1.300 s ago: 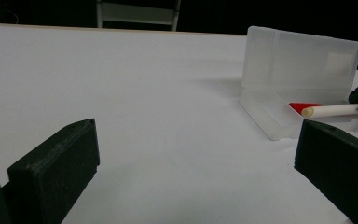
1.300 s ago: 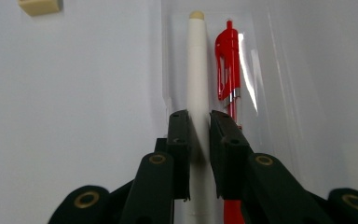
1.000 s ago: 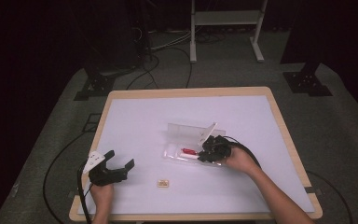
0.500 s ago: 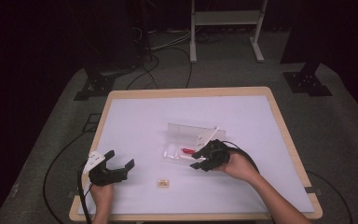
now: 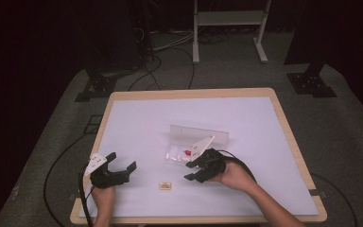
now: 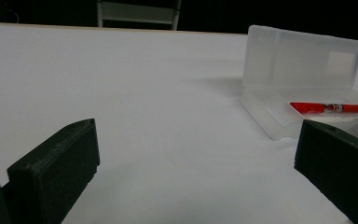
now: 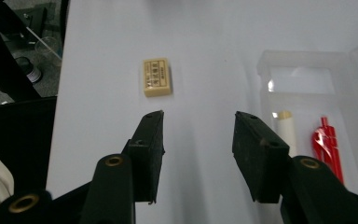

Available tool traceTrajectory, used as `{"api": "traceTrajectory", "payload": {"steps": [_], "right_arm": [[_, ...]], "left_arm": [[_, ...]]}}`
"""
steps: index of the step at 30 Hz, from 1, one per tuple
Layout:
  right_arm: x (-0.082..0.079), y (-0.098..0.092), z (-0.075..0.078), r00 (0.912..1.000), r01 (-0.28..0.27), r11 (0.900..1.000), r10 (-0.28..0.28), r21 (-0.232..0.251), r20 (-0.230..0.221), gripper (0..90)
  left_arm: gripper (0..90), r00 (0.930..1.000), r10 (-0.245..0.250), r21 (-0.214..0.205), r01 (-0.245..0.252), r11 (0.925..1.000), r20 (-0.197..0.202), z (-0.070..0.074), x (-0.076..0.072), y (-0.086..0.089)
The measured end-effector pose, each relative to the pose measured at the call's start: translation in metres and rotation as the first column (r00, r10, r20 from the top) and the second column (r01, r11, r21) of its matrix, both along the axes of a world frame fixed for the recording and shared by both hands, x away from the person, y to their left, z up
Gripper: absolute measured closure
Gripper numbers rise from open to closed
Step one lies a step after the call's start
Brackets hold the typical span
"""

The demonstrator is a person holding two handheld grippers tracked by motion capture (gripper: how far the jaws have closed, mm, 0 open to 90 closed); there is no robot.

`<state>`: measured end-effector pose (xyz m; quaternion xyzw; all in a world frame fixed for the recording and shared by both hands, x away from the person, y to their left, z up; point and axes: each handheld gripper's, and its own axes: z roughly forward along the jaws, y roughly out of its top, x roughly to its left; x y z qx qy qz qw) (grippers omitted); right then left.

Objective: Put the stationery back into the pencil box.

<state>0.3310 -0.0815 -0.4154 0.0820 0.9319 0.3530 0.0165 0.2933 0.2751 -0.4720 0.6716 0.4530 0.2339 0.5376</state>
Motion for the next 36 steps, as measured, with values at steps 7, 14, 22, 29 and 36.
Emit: {"api": "traceTrajectory", "payload": {"steps": [7, 14, 22, 29, 36], "right_arm": [[-0.004, 0.015, -0.003, 0.9995, -0.031, 0.9995, 0.031, 0.003, -0.011, 50.6], [-0.006, 0.025, -0.004, 0.9988, -0.046, 0.9989, 0.047, 0.005, -0.017, 50.0], [-0.007, 0.036, -0.007, 0.9975, -0.066, 0.9978, 0.066, 0.007, -0.024, 49.1], [-0.008, 0.042, -0.008, 0.9968, -0.075, 0.9972, 0.075, 0.005, -0.028, 47.1], [-0.009, 0.047, -0.011, 0.9961, -0.081, 0.9967, 0.081, 0.004, -0.033, 46.4]], "left_arm": [[0.0, 1.0, 0.0, 0.002, 0.0, 1.0, 0.0, 0.0, 0.0, 0.0], [0.0, 1.0, -0.002, 0.001, 0.002, 1.0, 0.001, 0.0, 0.0, 0.0], [0.0, 1.0, -0.001, 0.0, 0.001, 1.0, 0.0, 0.0, 0.0, 0.0], [0.0, 1.0, -0.001, 0.001, 0.001, 1.0, 0.0, 0.0, 0.0, 0.0], [0.0, 1.0, -0.002, 0.0, 0.002, 1.0, 0.001, 0.0, 0.0, 0.0]]}}
